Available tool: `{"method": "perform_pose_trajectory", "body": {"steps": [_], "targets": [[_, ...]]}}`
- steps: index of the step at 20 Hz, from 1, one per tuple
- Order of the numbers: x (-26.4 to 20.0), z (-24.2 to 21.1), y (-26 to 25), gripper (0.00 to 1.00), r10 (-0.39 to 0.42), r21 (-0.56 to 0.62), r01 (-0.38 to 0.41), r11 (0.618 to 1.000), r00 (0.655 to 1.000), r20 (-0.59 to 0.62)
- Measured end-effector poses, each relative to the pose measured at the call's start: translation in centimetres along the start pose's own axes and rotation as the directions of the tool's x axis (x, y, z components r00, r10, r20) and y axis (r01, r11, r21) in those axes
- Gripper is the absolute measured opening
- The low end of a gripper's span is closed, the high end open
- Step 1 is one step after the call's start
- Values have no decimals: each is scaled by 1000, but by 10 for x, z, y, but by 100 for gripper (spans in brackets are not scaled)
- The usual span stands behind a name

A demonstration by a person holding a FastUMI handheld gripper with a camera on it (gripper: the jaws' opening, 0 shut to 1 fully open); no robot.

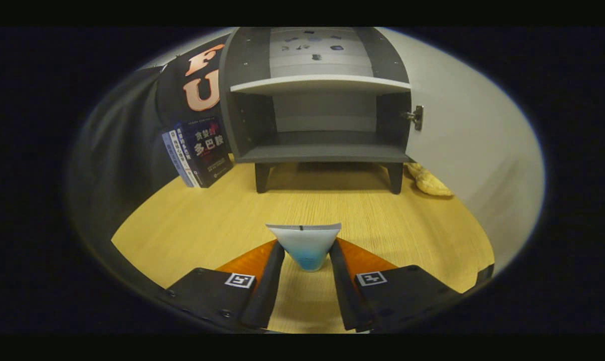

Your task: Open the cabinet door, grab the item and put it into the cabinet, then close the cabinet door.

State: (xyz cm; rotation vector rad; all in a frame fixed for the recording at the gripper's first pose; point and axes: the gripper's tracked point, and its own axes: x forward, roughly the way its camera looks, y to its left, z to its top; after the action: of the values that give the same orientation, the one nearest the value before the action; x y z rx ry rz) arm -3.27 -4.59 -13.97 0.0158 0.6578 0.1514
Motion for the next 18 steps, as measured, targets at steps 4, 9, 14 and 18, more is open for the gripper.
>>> {"method": "perform_pose_trajectory", "body": {"steps": [4,9,14,18], "targets": [[-31,125,12,59,46,21,-51,998,982,185],[-46,268,35,59,121,-6,-128,992,922,369],[-20,362,18,59,81,-69,-58,996,912,403],[50,384,8,59,88,-1,-94,996,928,363]]}}
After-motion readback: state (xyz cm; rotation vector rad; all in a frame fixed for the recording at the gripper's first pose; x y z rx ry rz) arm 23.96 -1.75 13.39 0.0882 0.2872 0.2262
